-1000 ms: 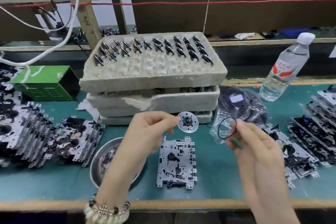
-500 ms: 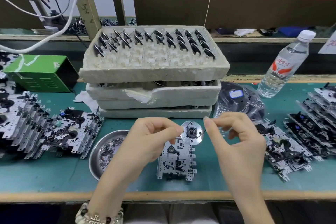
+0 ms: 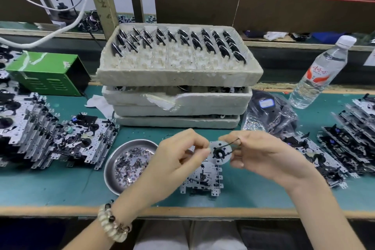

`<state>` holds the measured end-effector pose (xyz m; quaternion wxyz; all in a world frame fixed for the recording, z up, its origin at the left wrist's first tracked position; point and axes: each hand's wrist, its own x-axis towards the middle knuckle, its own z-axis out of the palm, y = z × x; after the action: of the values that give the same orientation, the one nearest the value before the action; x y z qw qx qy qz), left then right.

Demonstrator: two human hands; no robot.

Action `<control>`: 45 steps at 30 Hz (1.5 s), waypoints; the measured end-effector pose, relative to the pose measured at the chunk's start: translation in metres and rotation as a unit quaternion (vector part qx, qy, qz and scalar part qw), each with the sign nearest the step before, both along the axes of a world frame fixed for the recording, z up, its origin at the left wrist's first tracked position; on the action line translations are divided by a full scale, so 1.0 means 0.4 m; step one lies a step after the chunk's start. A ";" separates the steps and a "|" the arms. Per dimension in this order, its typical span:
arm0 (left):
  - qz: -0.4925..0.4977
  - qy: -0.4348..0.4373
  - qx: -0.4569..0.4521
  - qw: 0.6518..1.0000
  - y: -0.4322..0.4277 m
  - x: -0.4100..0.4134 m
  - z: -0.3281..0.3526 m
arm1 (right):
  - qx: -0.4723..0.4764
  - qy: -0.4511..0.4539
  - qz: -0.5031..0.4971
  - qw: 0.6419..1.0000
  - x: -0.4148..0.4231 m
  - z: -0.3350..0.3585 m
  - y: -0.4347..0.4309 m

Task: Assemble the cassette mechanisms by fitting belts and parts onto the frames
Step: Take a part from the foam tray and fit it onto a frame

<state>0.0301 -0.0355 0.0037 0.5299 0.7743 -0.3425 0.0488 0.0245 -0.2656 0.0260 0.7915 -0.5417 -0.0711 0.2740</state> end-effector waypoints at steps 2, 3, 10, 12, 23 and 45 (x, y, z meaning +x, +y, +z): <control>0.014 -0.171 0.091 0.981 0.006 0.013 -0.007 | -0.021 -0.020 0.030 0.999 0.007 -0.010 0.000; 0.021 -0.249 0.142 0.958 0.012 0.022 -0.009 | -0.050 -0.033 0.033 0.998 0.009 -0.015 0.000; 0.021 -0.500 0.312 0.807 0.029 0.073 -0.039 | -0.268 -0.052 -0.002 0.962 0.030 -0.064 0.024; 0.000 -0.511 0.324 0.796 0.030 0.084 -0.048 | -0.281 -0.062 -0.020 0.958 0.037 -0.076 0.026; -0.045 -0.514 0.340 0.786 0.029 0.094 -0.090 | -0.277 -0.104 -0.059 0.953 0.038 -0.132 0.023; -0.060 -0.148 0.387 0.908 -0.005 0.138 -0.089 | -0.424 -0.496 -0.173 0.738 -0.088 -0.148 0.039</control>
<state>0.0853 -0.0376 -0.0321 0.1333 0.8806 -0.4547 -0.0055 -0.0106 -0.2499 -0.0331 0.3668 -0.8833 -0.2348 -0.1734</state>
